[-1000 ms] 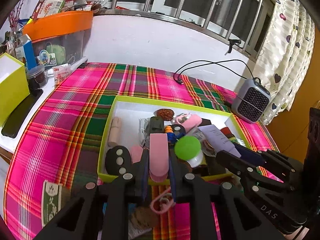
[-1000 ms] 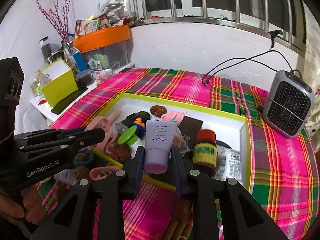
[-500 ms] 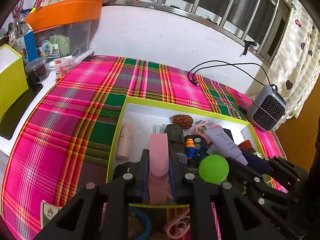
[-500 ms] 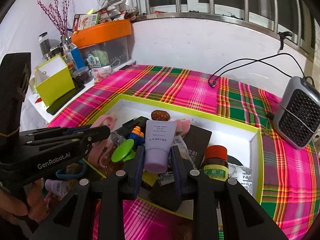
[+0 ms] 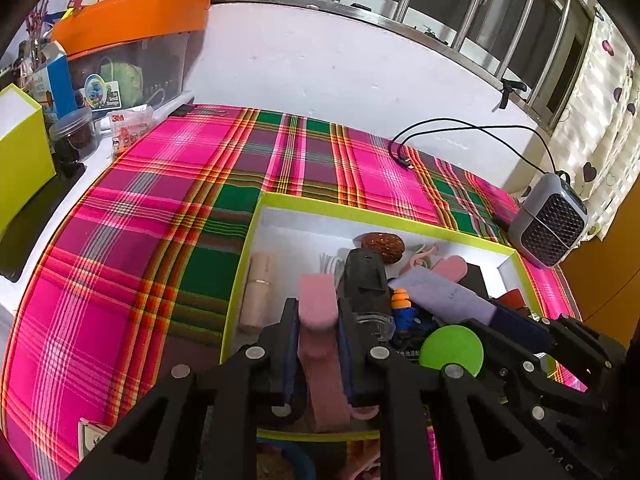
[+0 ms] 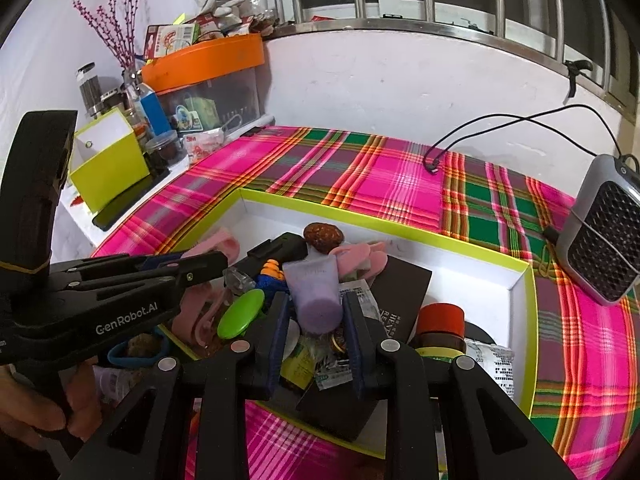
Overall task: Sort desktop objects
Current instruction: 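Lower the tube into the green box and open the right gripper while the left releases the clip, then grasp the black binder clip with the left gripper while the right gripper withdraws from the box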
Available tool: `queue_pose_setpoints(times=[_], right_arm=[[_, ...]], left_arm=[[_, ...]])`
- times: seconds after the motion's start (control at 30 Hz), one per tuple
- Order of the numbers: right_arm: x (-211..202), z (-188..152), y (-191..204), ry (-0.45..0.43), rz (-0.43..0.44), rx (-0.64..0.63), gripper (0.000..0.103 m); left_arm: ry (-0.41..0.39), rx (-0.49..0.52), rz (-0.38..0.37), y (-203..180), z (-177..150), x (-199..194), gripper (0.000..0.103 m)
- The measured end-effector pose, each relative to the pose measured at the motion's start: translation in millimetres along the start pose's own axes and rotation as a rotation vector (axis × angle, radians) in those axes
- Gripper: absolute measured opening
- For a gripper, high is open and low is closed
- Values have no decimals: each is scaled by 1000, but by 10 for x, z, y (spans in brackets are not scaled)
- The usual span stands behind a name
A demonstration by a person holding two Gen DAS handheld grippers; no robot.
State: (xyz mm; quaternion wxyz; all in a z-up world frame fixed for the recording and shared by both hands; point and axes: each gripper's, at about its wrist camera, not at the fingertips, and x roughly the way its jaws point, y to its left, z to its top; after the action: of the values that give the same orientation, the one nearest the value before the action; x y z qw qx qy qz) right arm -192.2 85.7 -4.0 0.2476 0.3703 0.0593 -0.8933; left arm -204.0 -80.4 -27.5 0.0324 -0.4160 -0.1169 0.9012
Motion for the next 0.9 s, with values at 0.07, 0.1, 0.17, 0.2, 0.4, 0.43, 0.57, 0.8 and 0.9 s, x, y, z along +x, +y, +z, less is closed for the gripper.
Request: queue_pose_setpoints(times=[0.07, 0.1, 0.17, 0.2, 0.4, 0.43, 0.57, 0.8, 0.9], right_arm=[[-8, -4, 9, -1, -1, -8, 29], [-11, -6, 12, -2, -1, -9, 29], [-31, -9, 14, -6, -3, -9, 29], [-48, -9, 16, -10, -3, -11, 29], [-201, 1, 34, -38, -2, -8, 29], [-230, 2, 30, -42, -2, -6, 29], [-381, -36, 13, -57, 1, 9, 29], [-612, -182, 16, -59, 10, 19, 29], [-701, -257, 25, -53, 13, 19, 29]], left_arm=[[-2, -3, -7, 2, 3, -7, 18], [-3, -5, -10, 6, 6, -10, 18], [-6, -11, -19, 16, 11, -28, 18], [-8, -12, -23, 17, 14, -37, 18], [-24, -12, -27, 11, 19, -156, 18], [-27, -12, -27, 7, 12, -191, 18], [-35, -9, -32, -25, -26, -303, 18], [-47, 19, -48, -146, -172, -527, 18], [-40, 39, -58, -193, -256, -609, 18]])
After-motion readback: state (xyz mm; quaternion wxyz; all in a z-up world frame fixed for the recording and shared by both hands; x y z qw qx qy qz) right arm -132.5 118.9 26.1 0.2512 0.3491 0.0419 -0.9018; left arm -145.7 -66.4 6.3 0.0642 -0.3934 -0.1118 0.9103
